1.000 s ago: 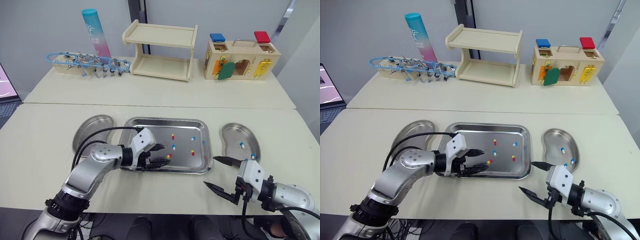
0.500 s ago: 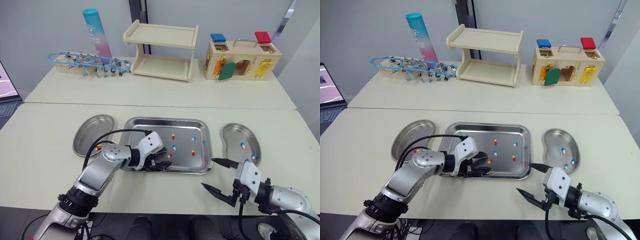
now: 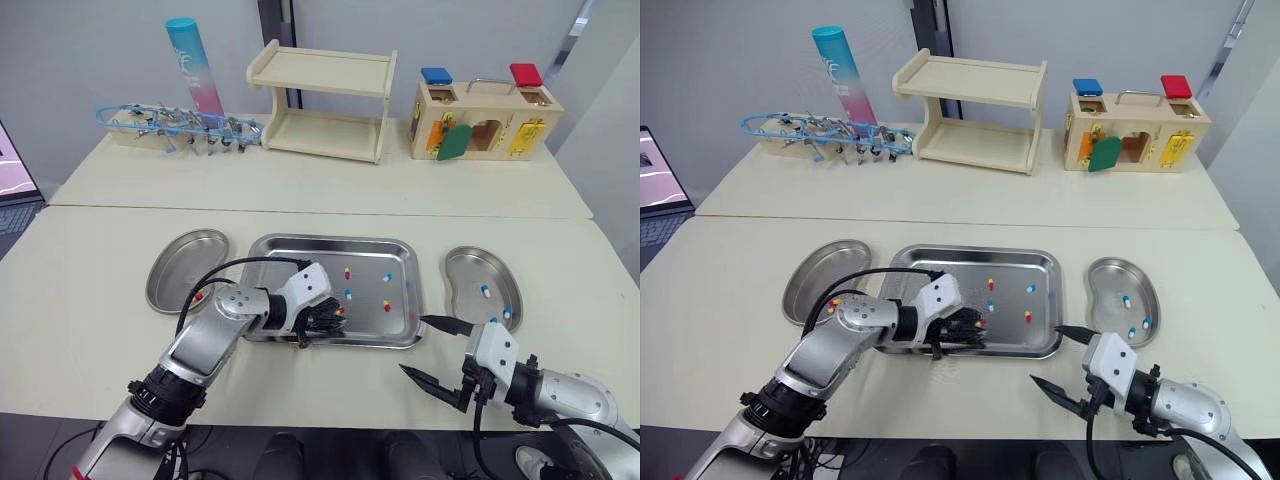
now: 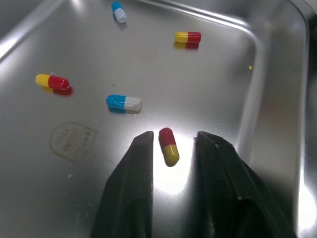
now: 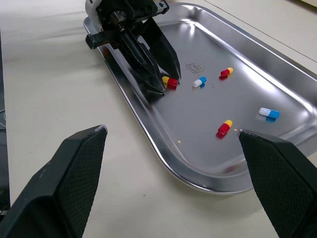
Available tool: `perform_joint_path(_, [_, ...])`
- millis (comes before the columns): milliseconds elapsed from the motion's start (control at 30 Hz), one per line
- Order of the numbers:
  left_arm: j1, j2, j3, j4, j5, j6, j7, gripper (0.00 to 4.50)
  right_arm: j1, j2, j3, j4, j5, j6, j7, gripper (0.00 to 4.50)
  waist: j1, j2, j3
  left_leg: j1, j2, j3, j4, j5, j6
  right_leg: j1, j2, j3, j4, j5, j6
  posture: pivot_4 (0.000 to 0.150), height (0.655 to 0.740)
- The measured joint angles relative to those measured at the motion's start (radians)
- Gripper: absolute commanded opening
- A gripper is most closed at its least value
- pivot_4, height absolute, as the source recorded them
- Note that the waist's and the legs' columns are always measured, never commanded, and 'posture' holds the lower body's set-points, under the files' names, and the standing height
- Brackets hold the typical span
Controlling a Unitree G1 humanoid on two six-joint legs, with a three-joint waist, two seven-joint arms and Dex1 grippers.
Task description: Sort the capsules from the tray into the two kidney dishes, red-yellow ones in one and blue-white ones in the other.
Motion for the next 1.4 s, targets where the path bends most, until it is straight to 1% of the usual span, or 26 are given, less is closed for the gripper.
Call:
perform_joint_path(33, [0.0,0.0,0.0,0.0,0.003,-0.002,0.0,0.22,0.0,0.0,0.0,0.0,0.0,0.002,0.0,4.5,0.0,0.0,0.0,0.0,0.0,0.0,0.0,0.0,0.0,0.0,0.0,0.0,0.0,0.0,0.0,0.15,0.74])
perform_joint_path(67, [0.0,0.0,0.0,0.001,0.006,-0.005,0.0,0.01,0.0,0.0,0.0,0.0,0.0,0.003,0.0,4.5,0.0,0.0,0.0,0.0,0.0,0.0,0.0,0.0,0.0,0.0,0.0,0.0,0.0,0.0,0.0,0.15,0.74])
perform_joint_path(333, [0.004,-0.002,0.002,0.005,0.015,-0.025,-0.004,0.01,-0.006,0.0,0.0,-0.001,0.0,0.012,0.001,4.5,0.0,0.0,0.0,0.0,0.0,0.0,0.0,0.0,0.0,0.0,0.0,0.0,0.0,0.0,0.0,0.15,0.74])
perform_joint_path(467, [0.029,0.001,0.049,-0.013,-0.026,-0.018,-0.009,0.01,-0.013,0.0,0.0,-0.001,0.001,0.018,0.007,4.5,-0.001,0.0,0.0,0.0,0.0,0.0,0.0,0.0,0.0,0.0,0.0,0.0,0.0,0.0,0.0,0.15,0.74])
perform_joint_path(533, [0.037,0.021,0.085,-0.045,-0.063,-0.015,-0.03,0.01,-0.024,-0.002,0.003,-0.001,0.002,0.023,0.013,4.5,-0.002,0.0,0.0,0.0,0.0,0.0,0.0,0.0,0.0,0.0,0.0,0.0,0.0,0.0,0.0,0.15,0.74])
perform_joint_path(667, [0.095,0.105,0.249,-0.155,-0.175,0.03,-0.062,0.01,-0.059,-0.021,0.015,-0.001,0.017,0.027,0.058,4.5,-0.006,0.0,0.0,0.0,0.001,0.0,-0.001,0.0,0.0,0.0,0.0,0.0,0.0,0.0,0.0,0.15,0.74])
perform_joint_path(767, [0.169,0.168,0.422,-0.183,-0.245,0.077,-0.046,0.01,-0.111,-0.029,0.044,-0.001,0.037,0.038,0.094,4.5,-0.007,0.0,0.0,0.0,0.001,0.0,0.0,0.0,0.0,0.0,0.0,0.0,0.0,0.0,0.0,0.15,0.74])
perform_joint_path(867, [0.217,0.198,0.576,-0.175,-0.291,0.125,-0.001,0.01,-0.186,-0.024,0.079,0.001,0.057,0.067,0.117,4.5,-0.003,0.0,0.0,0.0,0.001,0.0,0.0,0.0,0.0,0.0,0.0,0.0,0.0,0.0,0.0,0.15,0.74])
perform_joint_path(900, [0.23,0.214,0.632,-0.156,-0.296,0.134,0.017,0.01,-0.214,-0.013,0.093,0.002,0.067,0.076,0.123,4.5,-0.003,0.0,0.0,0.0,0.001,-0.001,0.0,0.0,0.0,0.0,0.0,-0.001,0.0,0.0,0.0,0.15,0.74])
perform_joint_path(1000, [0.244,0.248,0.743,-0.086,-0.292,0.137,0.074,0.01,-0.267,0.009,0.131,0.013,0.081,0.094,0.137,4.5,-0.003,0.0,0.0,0.0,0.001,-0.001,-0.001,0.0,0.0,-0.001,0.0,-0.001,0.0,0.0,0.0,0.15,0.74])
perform_joint_path(1133, [0.244,0.259,0.803,0.02,-0.27,0.132,0.148,0.01,-0.33,0.039,0.164,0.056,0.081,0.1,0.144,4.5,0.0,0.0,0.0,0.0,0.0,-0.001,0.0,0.0,0.0,-0.001,0.0,-0.001,0.0,0.0,0.0,0.15,0.74])
perform_joint_path(1300, [0.216,0.239,0.806,0.092,-0.274,0.115,0.188,0.01,-0.371,0.052,0.181,0.107,0.08,0.099,0.161,4.5,-0.001,0.0,0.0,-0.001,0.0,-0.001,-0.001,0.0,0.0,-0.002,0.0,-0.001,0.0,0.0,0.0,0.15,0.74])
perform_joint_path(1400, [0.212,0.234,0.805,0.113,-0.273,0.114,0.213,0.79,-0.375,0.052,0.187,0.122,0.08,0.098,0.167,4.5,-0.002,0.0,0.0,0.0,0.001,-0.001,-0.001,0.0,0.0,-0.002,0.0,-0.001,0.001,0.0,0.0,0.15,0.74])
